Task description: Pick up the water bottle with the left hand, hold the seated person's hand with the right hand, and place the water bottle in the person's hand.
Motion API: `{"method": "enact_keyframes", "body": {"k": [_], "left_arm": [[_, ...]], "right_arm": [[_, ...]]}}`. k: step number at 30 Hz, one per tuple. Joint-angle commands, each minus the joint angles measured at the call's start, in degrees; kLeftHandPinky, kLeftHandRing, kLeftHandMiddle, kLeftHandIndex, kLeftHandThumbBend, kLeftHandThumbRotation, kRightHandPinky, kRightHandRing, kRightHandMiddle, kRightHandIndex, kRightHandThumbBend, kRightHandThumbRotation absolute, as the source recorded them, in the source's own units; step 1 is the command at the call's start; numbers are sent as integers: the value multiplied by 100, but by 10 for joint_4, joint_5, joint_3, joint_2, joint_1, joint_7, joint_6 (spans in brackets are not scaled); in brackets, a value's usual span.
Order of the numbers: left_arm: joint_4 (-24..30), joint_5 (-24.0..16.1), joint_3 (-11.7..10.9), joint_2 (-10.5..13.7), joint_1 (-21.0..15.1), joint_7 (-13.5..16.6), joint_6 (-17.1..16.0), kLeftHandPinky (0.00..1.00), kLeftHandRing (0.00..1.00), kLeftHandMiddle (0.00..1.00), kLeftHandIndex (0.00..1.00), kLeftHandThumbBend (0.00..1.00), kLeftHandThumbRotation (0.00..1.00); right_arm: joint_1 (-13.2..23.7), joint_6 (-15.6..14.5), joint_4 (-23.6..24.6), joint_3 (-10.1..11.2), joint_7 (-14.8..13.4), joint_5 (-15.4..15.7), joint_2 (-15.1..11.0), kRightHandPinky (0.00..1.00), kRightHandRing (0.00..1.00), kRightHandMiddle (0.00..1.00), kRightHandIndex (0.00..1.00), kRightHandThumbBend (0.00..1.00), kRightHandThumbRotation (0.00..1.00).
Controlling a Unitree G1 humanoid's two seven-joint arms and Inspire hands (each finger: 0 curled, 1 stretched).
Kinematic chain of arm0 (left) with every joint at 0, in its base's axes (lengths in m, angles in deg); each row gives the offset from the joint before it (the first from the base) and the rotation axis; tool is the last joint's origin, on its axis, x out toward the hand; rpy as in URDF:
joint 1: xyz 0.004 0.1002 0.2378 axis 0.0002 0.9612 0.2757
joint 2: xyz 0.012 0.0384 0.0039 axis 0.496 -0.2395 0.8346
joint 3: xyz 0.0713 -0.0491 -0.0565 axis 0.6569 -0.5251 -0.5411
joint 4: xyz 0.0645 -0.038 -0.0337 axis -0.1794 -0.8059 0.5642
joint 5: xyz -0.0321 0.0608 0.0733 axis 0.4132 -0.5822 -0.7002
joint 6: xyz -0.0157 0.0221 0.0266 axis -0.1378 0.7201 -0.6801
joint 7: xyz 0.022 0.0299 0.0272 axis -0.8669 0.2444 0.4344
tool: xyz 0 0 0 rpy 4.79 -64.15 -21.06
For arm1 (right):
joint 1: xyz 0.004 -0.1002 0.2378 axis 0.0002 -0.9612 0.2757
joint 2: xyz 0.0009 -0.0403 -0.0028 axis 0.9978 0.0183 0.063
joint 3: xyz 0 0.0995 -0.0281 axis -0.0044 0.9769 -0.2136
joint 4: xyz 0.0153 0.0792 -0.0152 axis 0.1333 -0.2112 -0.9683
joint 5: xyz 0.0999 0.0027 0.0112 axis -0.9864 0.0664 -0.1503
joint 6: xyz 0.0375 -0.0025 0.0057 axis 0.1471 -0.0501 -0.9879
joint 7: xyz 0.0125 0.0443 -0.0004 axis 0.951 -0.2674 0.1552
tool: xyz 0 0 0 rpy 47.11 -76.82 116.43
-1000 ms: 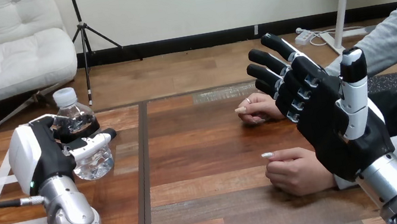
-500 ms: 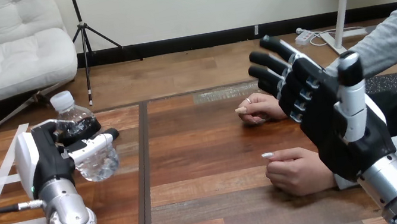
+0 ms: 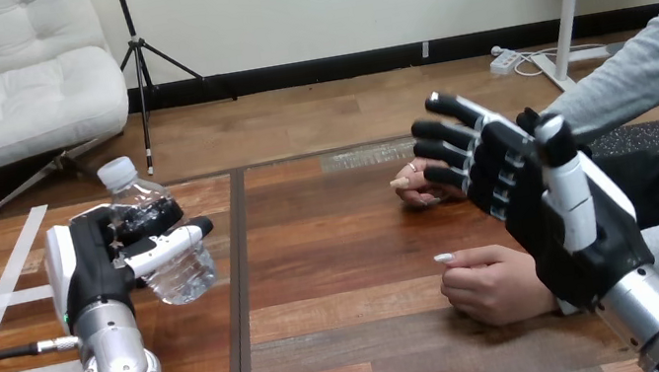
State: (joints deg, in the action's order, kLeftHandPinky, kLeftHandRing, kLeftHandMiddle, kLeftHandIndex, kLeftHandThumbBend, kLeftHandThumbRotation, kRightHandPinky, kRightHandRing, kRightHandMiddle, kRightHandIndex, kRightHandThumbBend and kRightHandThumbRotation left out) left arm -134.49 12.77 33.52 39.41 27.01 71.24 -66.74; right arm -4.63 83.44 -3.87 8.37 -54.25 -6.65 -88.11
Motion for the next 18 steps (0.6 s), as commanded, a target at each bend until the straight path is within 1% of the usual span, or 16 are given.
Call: {"method": "enact_keyframes", "body": {"k": [1, 4, 8, 11, 18], "left_arm": [[56, 6, -7, -3, -24, -11, -11, 25, 32, 37, 40, 80, 0], [66, 6, -6, -4, -21, -15, -8, 26, 33, 38, 41, 79, 0], [81, 4, -4, -7, -16, -20, 1, 27, 34, 38, 41, 79, 0], [92, 2, -2, -8, -12, -23, 4, 27, 34, 38, 41, 79, 0], [125, -4, 4, -12, -1, -30, 12, 28, 34, 38, 40, 79, 0]], "right_arm": [[53, 35, -19, 5, 2, 15, -14, 86, 88, 86, 89, 95, 100], [58, 52, -35, 5, 4, 25, -18, 86, 88, 86, 89, 94, 100], [63, 69, -50, 4, -2, 41, -21, 84, 87, 85, 87, 94, 100], [65, 76, -58, 4, -7, 49, -21, 83, 86, 84, 86, 94, 100], [69, 84, -71, 5, -8, 53, -21, 82, 85, 83, 85, 95, 100]]}}
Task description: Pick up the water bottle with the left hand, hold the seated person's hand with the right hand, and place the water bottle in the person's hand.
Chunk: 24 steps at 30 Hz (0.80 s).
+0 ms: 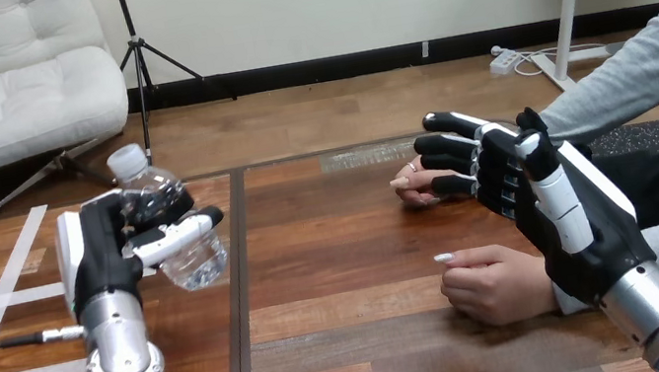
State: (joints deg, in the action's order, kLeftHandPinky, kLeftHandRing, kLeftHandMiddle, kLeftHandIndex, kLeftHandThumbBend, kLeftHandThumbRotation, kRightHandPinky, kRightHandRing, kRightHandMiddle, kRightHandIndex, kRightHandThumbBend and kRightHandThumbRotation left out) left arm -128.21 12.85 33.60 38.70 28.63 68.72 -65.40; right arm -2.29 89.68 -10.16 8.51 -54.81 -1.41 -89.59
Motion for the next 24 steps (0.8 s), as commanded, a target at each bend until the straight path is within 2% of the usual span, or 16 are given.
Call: {"method": "enact_keyframes", "body": {"k": [1, 6, 17, 22, 24], "left_arm": [[66, -6, 4, -6, -16, -6, -1, 28, 34, 38, 40, 79, 0], [81, -7, 7, -7, -8, -19, -13, 28, 35, 39, 39, 77, 0], [110, -11, 12, -13, 3, -34, -12, 29, 36, 40, 38, 78, 0], [118, -11, 13, -16, 6, -42, -12, 30, 37, 41, 38, 78, 0], [123, -11, 13, -18, 8, -45, -10, 30, 38, 41, 38, 78, 0]], "right_arm": [[46, 23, -10, 4, -3, 1, -6, 82, 85, 83, 85, 95, 100], [50, 33, -22, 5, -6, 6, -6, 81, 85, 82, 84, 93, 100], [53, 46, -33, 3, -10, 25, -12, 80, 84, 82, 84, 91, 100], [54, 53, -37, 3, -17, 41, -16, 82, 85, 83, 84, 94, 100], [56, 65, -42, 2, -23, 55, -20, 82, 85, 83, 84, 96, 100]]}}
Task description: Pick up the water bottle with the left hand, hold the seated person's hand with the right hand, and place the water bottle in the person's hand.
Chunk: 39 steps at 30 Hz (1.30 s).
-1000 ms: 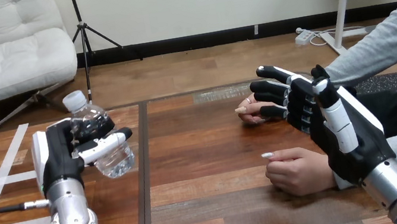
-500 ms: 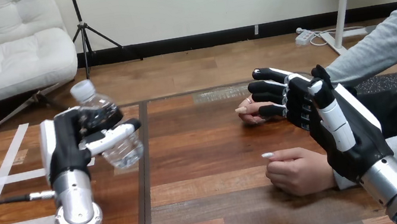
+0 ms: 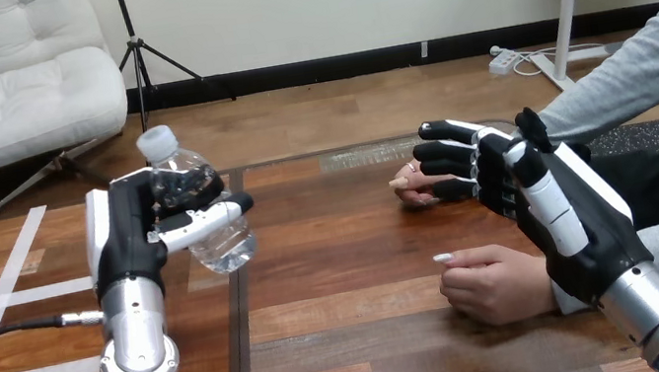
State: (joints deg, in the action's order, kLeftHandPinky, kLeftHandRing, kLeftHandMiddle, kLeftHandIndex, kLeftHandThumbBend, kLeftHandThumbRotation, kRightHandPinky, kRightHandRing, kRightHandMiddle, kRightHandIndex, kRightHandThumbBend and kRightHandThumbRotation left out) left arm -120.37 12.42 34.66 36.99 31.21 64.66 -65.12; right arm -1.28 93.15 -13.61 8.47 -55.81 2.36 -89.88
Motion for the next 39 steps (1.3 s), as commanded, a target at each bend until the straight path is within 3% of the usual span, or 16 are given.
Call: {"method": "enact_keyframes", "body": {"k": [1, 10, 16, 26, 34, 39], "left_arm": [[45, -7, 3, -1, -17, -5, -13, 31, 38, 41, 38, 78, 0], [59, -14, 6, -4, -12, -11, -8, 30, 37, 40, 37, 79, 0], [63, -26, 9, -4, -11, -11, -6, 26, 33, 37, 37, 80, 0], [72, -35, 12, -4, -9, -14, -7, 26, 34, 38, 37, 80, 0], [89, -36, 10, -4, -4, -24, -3, 25, 33, 37, 38, 80, 0], [97, -37, 9, -5, -2, -27, 0, 24, 32, 36, 38, 81, 0]], "right_arm": [[46, 34, -9, 2, -15, 21, -17, 82, 85, 82, 84, 97, 100], [59, 97, -44, -1, -37, 74, -38, 79, 81, 80, 82, 97, 100], [70, 123, -62, -6, -62, 129, -64, 76, 79, 79, 81, 99, 100], [85, 115, -64, -14, -84, 197, -101, 75, 79, 80, 80, 100, 81], [101, 109, -73, -24, -95, 228, -123, 71, 78, 79, 80, 100, 63], [109, 108, -80, -30, -103, 247, -135, 69, 77, 79, 79, 100, 57]]}}
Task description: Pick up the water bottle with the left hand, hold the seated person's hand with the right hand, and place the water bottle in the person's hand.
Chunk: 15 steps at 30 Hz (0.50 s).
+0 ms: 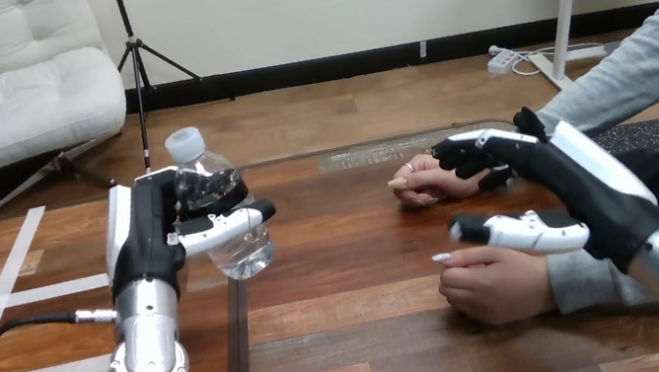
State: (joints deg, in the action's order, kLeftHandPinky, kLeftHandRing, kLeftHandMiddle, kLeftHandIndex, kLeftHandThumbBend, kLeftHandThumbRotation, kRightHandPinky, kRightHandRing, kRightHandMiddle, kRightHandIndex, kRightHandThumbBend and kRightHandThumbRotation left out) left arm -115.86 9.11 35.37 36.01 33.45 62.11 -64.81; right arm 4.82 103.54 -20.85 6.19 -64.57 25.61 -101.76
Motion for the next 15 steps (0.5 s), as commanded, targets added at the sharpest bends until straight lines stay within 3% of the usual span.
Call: {"method": "enact_keyframes", "body": {"k": [1, 15], "left_arm": [[53, -5, 2, 6, -24, -2, -4, 24, 32, 36, 38, 81, 0], [62, -15, 5, 10, -20, -6, -14, 27, 34, 38, 38, 81, 0]], "right_arm": [[51, 5, -12, -9, -18, 19, -20, 69, 77, 79, 79, 100, 57], [79, 30, -55, -33, -54, 81, -53, 64, 75, 78, 77, 100, 50]]}}
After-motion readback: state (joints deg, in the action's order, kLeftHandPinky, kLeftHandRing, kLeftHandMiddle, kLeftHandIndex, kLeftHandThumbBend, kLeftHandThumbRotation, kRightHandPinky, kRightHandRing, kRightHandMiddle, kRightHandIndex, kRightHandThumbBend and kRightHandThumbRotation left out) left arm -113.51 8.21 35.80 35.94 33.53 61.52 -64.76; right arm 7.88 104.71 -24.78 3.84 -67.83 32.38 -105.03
